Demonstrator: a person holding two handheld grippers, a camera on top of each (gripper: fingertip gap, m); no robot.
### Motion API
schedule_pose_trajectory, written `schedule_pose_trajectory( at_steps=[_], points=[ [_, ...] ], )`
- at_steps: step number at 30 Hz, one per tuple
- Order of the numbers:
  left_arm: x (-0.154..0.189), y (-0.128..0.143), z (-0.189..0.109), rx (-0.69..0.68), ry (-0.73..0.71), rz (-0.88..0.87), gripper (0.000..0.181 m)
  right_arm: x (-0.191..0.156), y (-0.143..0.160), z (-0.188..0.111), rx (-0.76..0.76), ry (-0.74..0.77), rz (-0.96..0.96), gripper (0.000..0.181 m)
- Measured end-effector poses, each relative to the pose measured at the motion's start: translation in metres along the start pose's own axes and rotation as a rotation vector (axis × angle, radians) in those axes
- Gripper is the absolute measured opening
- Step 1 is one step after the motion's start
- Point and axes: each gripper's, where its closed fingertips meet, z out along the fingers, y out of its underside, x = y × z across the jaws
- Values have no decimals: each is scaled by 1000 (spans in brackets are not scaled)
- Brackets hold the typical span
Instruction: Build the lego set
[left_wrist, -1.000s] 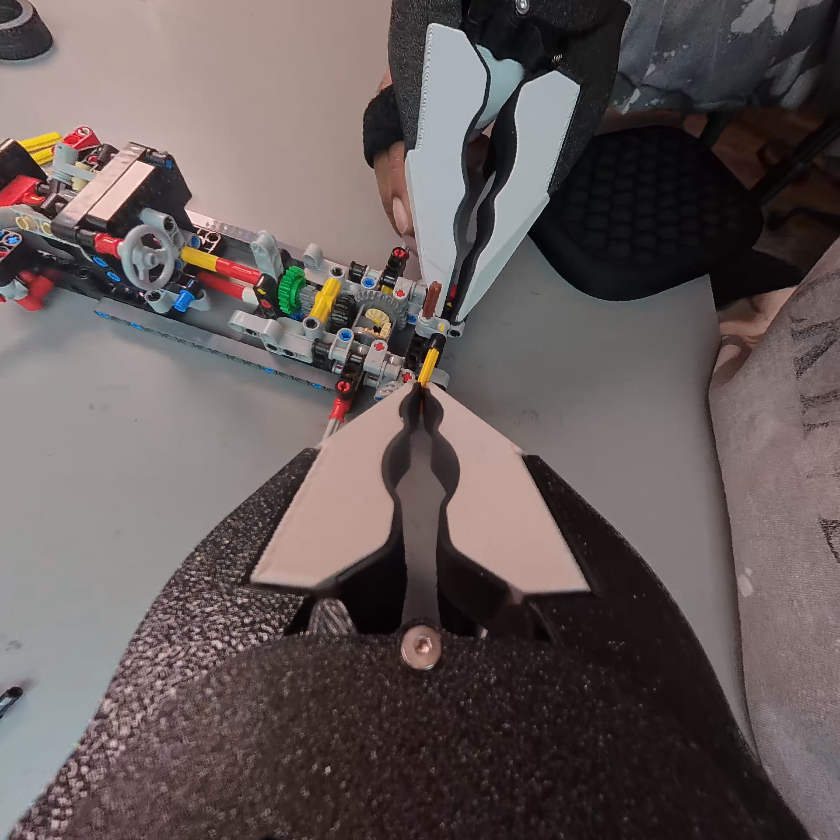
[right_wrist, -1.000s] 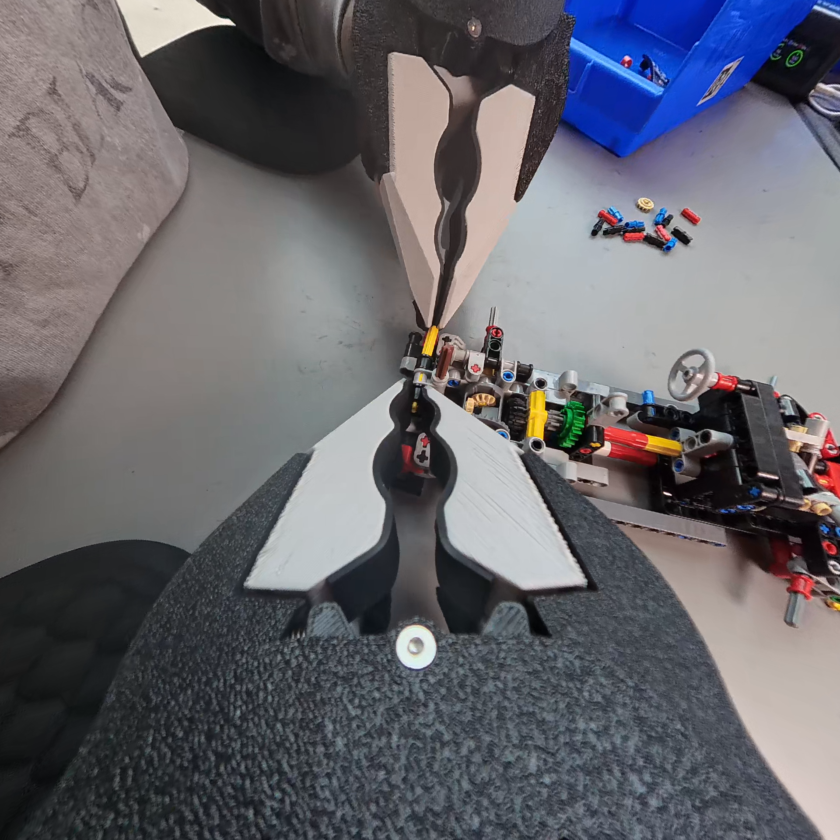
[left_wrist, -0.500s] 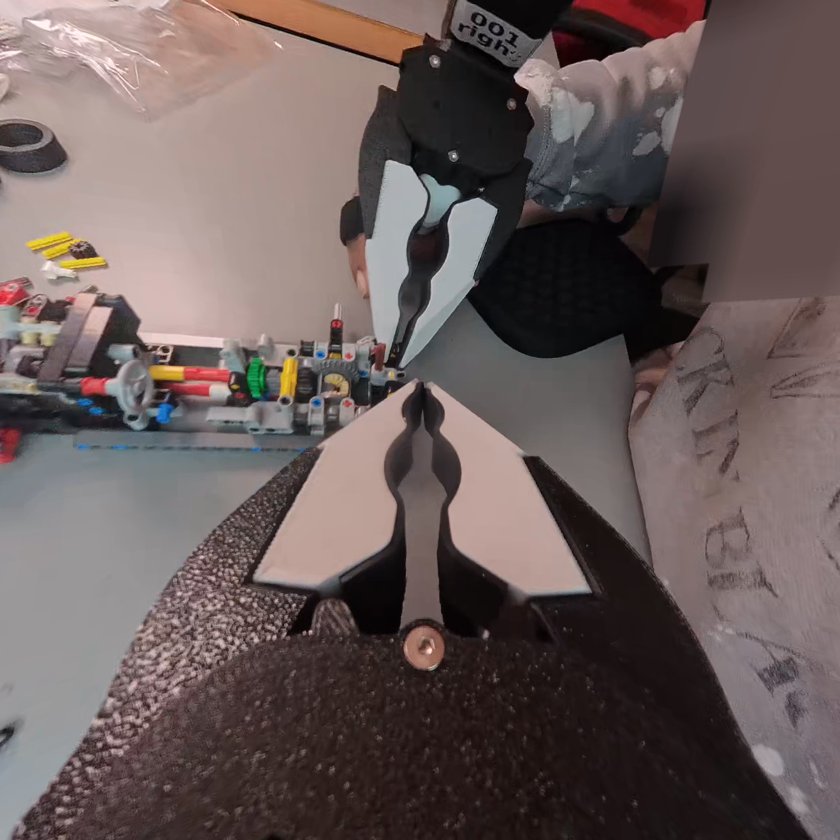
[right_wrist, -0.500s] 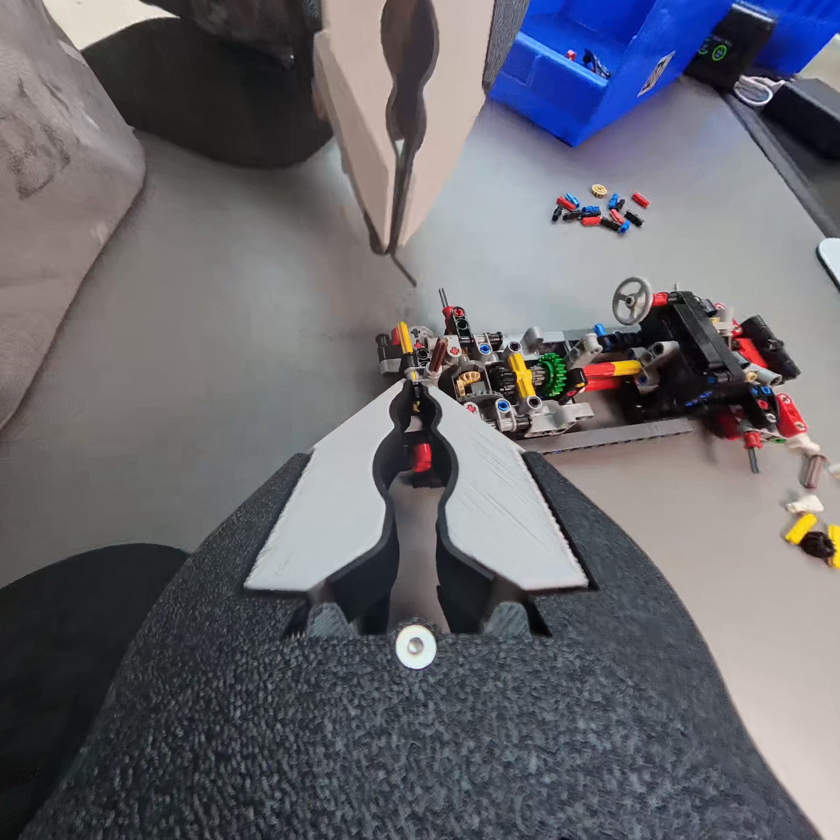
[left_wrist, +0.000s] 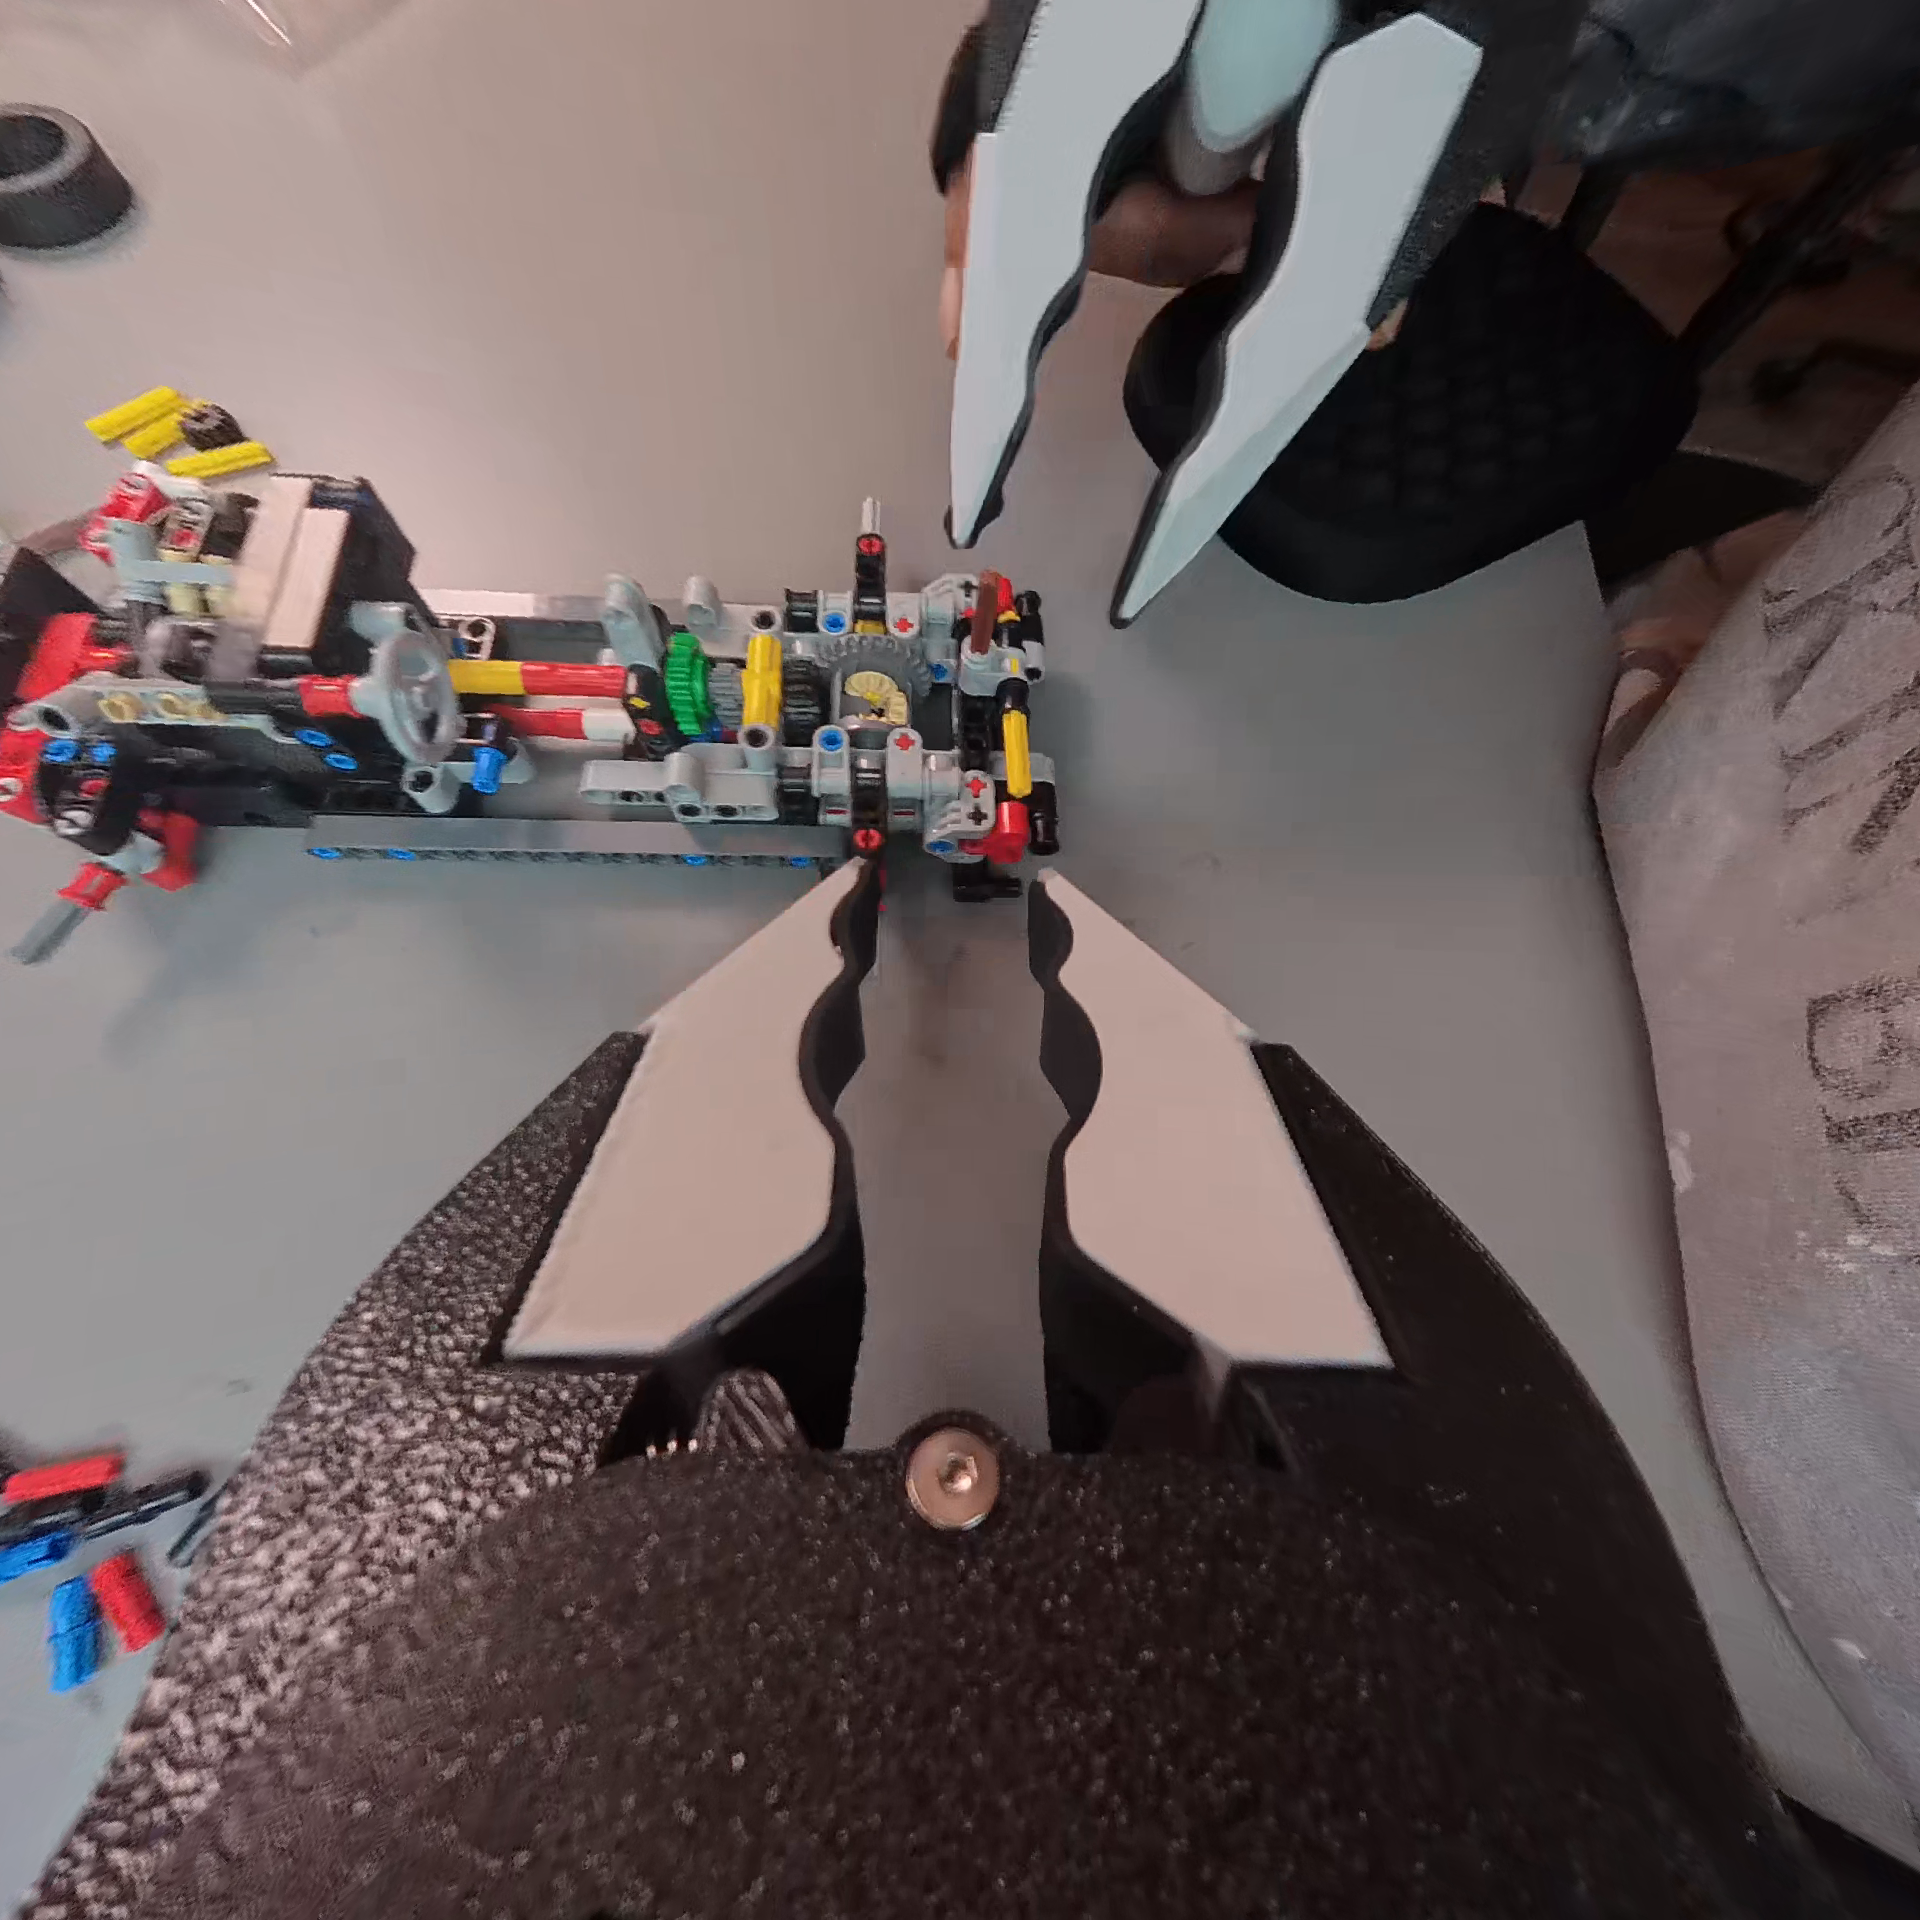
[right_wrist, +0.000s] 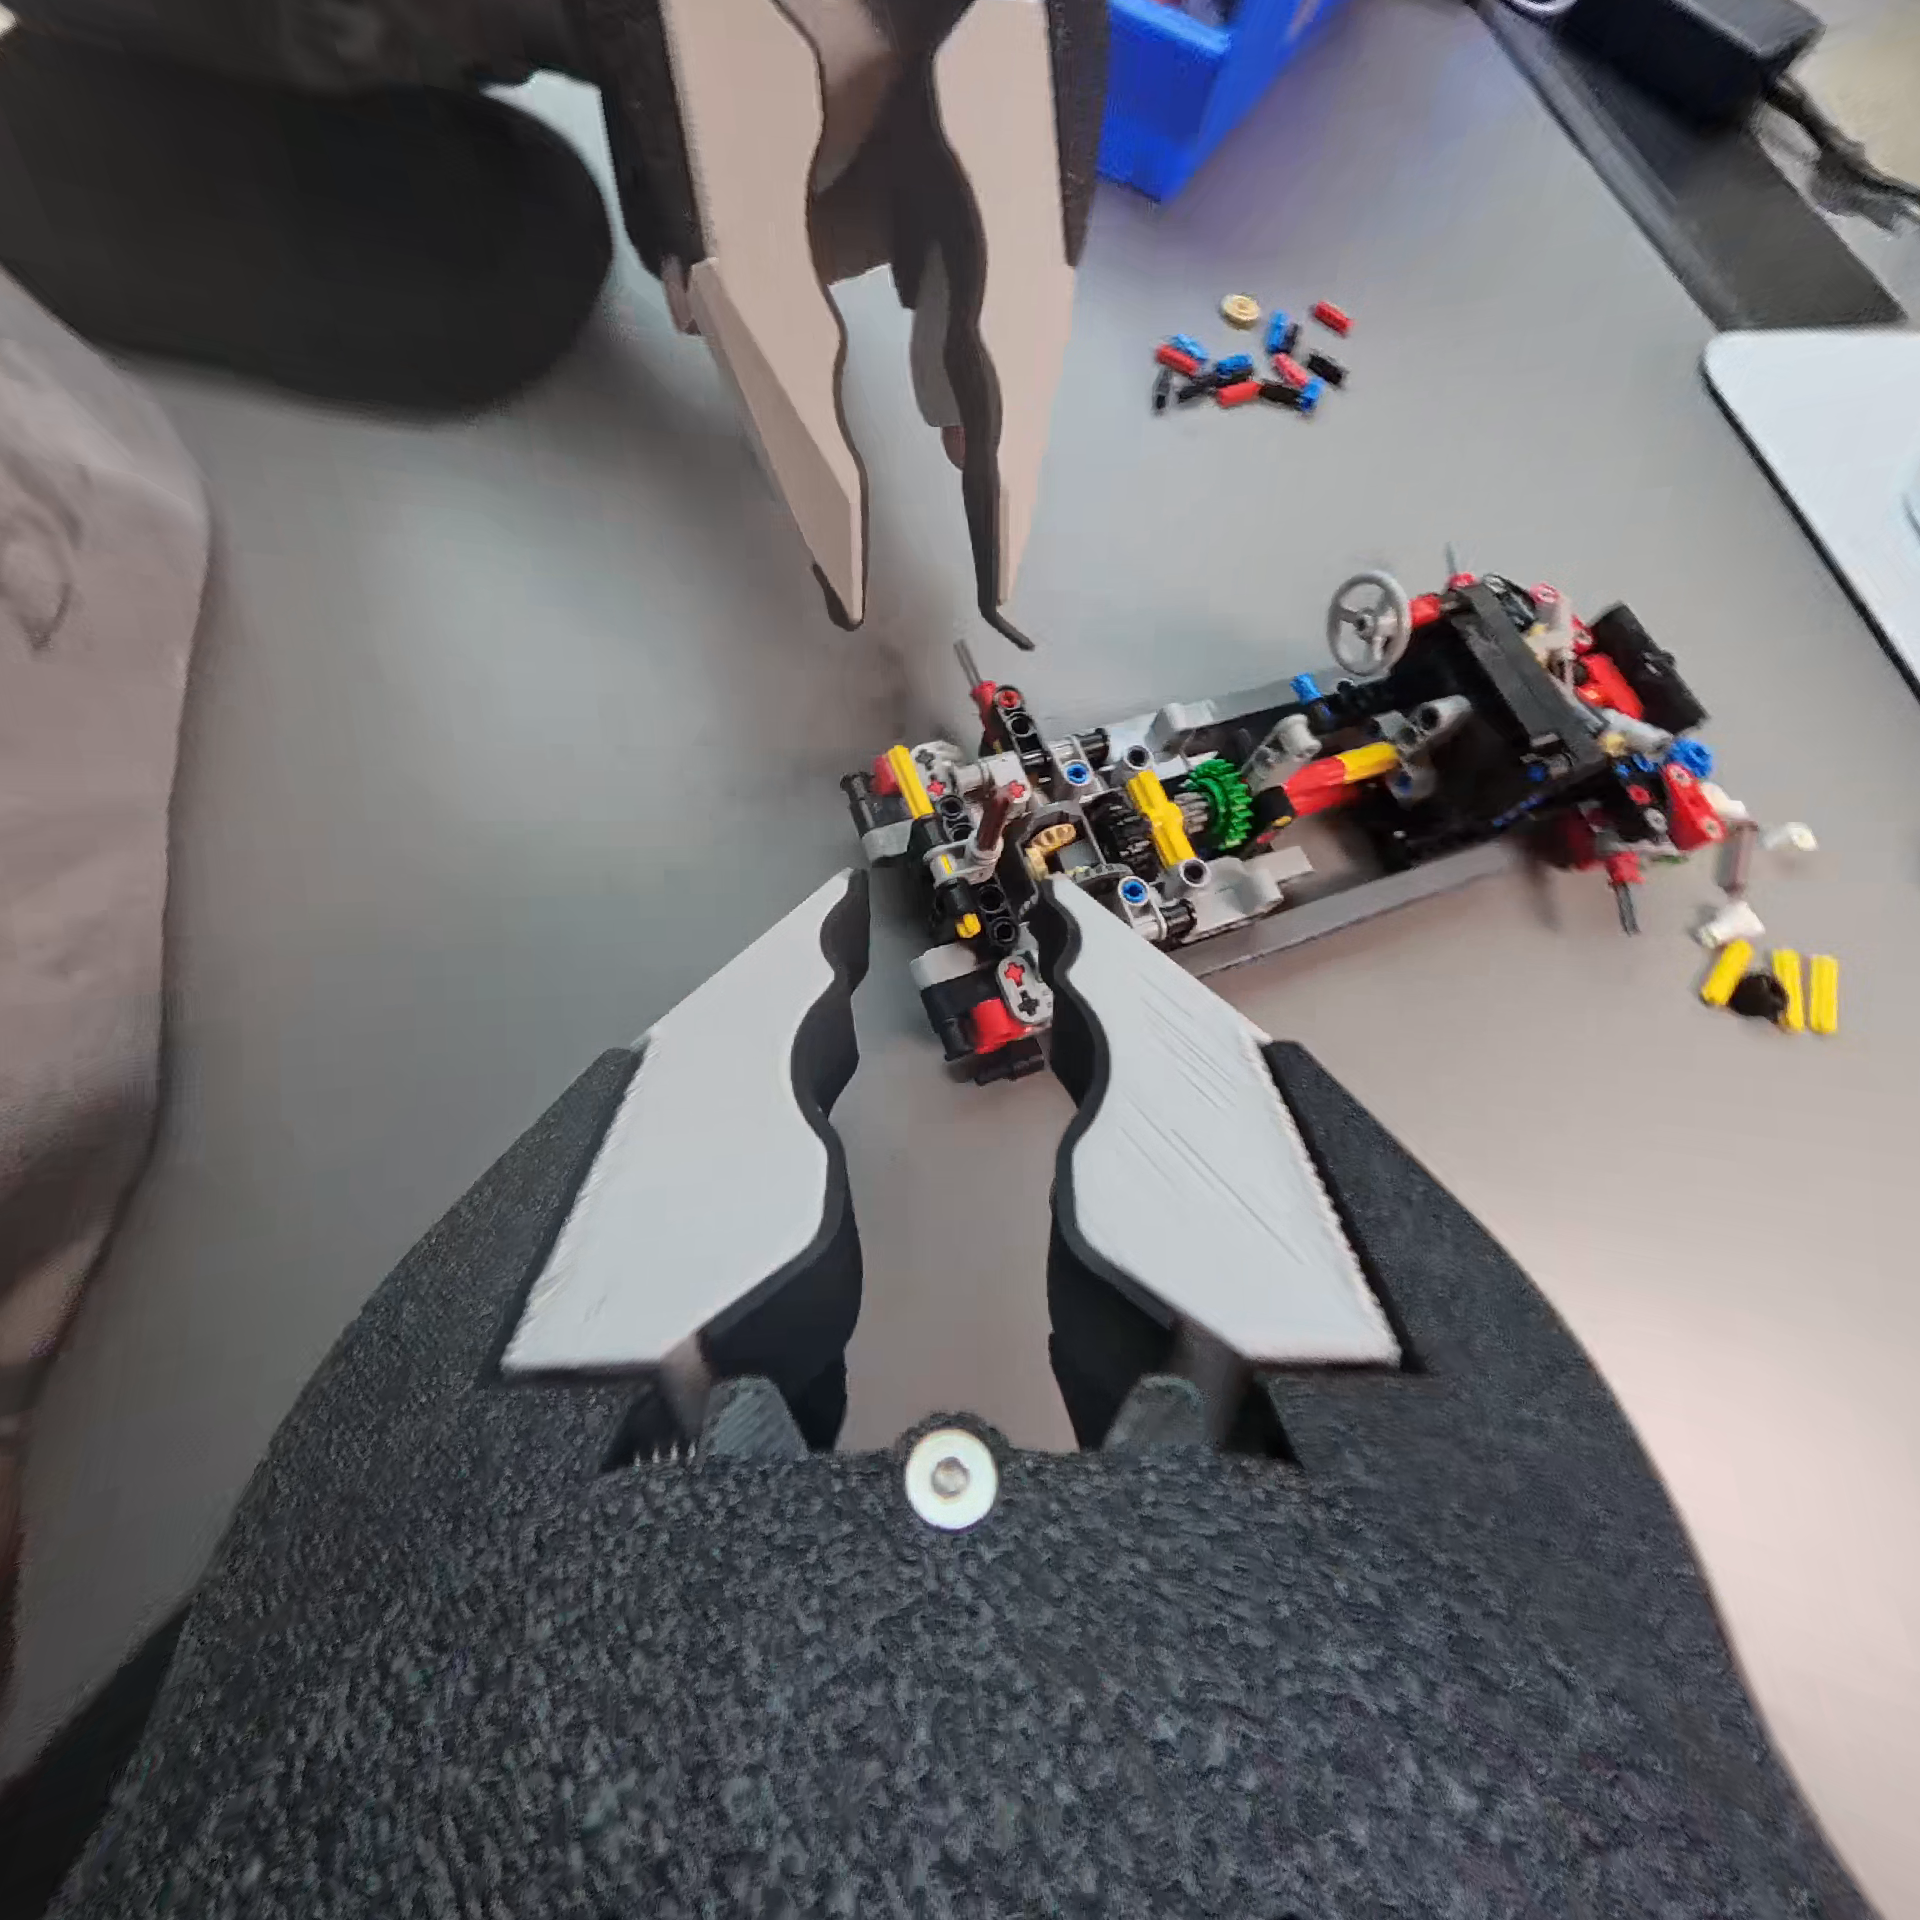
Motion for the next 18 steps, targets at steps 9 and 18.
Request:
schedule_pose_trajectory(
  at_steps=[9,18],
  points=[
    [-48,-33,-10,157,-74,218,60,-6,-1,5,-49,537,499,57],
    [-32,-61,-24,393,-71,297,58,9,-6,29,-92,678,452,57]
  ],
)
